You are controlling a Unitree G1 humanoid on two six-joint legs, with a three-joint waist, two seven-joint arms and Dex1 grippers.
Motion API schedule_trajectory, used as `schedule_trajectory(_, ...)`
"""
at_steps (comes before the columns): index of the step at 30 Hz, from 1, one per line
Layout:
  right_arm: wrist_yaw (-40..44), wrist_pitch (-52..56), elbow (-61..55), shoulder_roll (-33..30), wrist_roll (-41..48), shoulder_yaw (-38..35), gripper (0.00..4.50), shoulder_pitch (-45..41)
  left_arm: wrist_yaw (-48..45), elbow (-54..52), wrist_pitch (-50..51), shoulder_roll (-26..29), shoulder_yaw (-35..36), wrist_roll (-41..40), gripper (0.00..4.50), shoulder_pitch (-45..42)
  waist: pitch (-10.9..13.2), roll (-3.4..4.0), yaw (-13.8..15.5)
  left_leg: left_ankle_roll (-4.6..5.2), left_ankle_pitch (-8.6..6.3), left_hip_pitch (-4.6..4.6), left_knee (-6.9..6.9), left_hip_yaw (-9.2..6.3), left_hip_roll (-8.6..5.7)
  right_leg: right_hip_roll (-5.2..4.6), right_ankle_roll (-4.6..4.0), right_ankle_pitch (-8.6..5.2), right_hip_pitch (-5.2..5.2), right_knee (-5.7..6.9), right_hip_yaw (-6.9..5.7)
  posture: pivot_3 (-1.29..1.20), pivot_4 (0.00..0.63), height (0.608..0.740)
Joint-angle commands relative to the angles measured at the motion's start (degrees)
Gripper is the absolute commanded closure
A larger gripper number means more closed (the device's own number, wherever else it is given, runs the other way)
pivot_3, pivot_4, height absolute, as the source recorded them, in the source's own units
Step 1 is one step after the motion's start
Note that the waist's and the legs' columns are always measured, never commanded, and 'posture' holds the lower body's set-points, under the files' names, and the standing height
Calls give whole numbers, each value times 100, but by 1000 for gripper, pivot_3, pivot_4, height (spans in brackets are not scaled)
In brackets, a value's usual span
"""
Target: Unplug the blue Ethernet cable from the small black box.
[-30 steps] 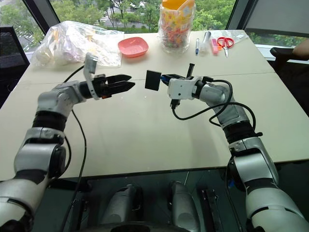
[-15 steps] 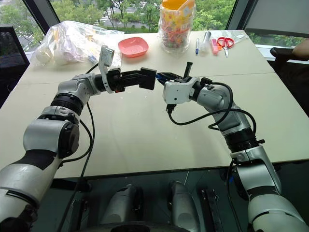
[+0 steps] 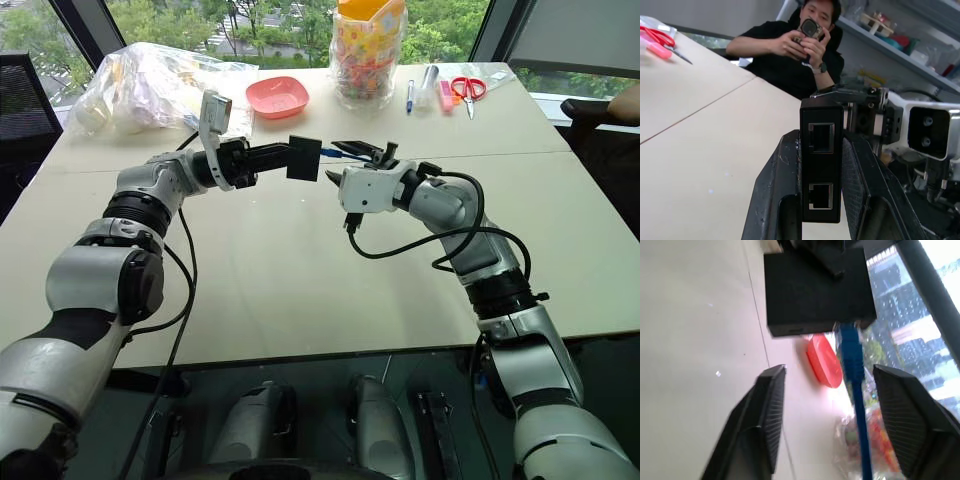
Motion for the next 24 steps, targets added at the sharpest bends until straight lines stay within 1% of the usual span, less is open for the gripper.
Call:
schedule_trajectory(1,-368,1921,-1394,663,1483,-965,1266,450,142,-226,288,64,494,-403,4043,22,0,-1,-11,0,0,-1,0,-2,1,-1,-1,1,0,1,0,0,150,740)
schedule_trajectory(2,-652,2831,-1865,1073,2365,-1310,1266,543,182,-262,425,51,640,-526,4043,43,2,-3,-23,0,0,-1,0,-2,1,-1,-2,1,-2,3,1,0,150,740)
schedule_trajectory(3,-863,3523,-2245,1394,3136,-1562,1266,609,190,-309,549,33,733,-618,4043,67,3,-5,-32,0,0,-2,1,-2,2,-1,-2,2,-5,6,1,0,150,740)
schedule_trajectory(4,-1076,4158,-2623,1723,4002,-1758,1266,703,163,-391,707,2,820,-727,4043,102,3,-5,-30,0,0,-1,7,-3,13,2,-4,3,-6,11,1,0,150,740)
schedule_trajectory(5,-1236,4622,-2889,1939,4583,-1905,1266,753,146,-461,821,-21,876,-799,4043,131,3,-5,-23,0,0,0,7,-3,14,2,-5,4,-6,14,1,0,150,740)
schedule_trajectory(7,-1542,5174,-3249,2275,5477,-2056,1266,829,184,-638,1136,-72,1048,-1008,4043,171,3,-4,-16,-1,1,4,9,-8,37,9,-6,4,-2,19,-1,0,150,740)
schedule_trajectory(8,-1851,5300,-3246,2577,5898,-2150,1266,799,215,-761,1325,-114,1162,-1168,4043,190,2,-4,-17,-1,1,5,9,-9,38,10,-6,4,-1,18,-1,0,150,740)
schedule_trajectory(10,-2313,5416,-3195,2957,6475,-2282,1266,722,293,-980,1603,-180,1326,-1392,4043,229,2,-4,-17,-1,0,7,9,-7,39,10,-8,4,0,16,-1,0,150,740)
schedule_trajectory(11,-2436,5370,-3108,3108,6592,-2287,1266,610,296,-1172,1797,-231,1354,-1505,4043,249,2,-4,-18,-1,0,6,9,-6,39,9,-8,5,-1,16,-1,0,150,740)
schedule_trajectory(13,-2548,5300,-2974,3191,6646,-2234,1266,432,276,-1581,2095,-314,1289,-1638,4043,350,2,-3,-18,-1,0,5,8,-4,39,9,-8,5,-1,11,-1,0,150,740)
schedule_trajectory(19,-2525,4997,-2499,3110,6514,-2124,1266,156,377,-2535,2598,-467,1094,-1853,4043,777,2,-3,-22,0,0,1,4,-3,34,8,-7,5,0,5,0,0,150,740)
schedule_trajectory(24,-2434,4797,-2362,3055,6507,-2055,1266,79,545,-2903,2763,-490,1092,-2005,4043,980,2,-3,-25,0,0,2,4,-3,34,9,-7,5,-1,5,0,0,150,740)
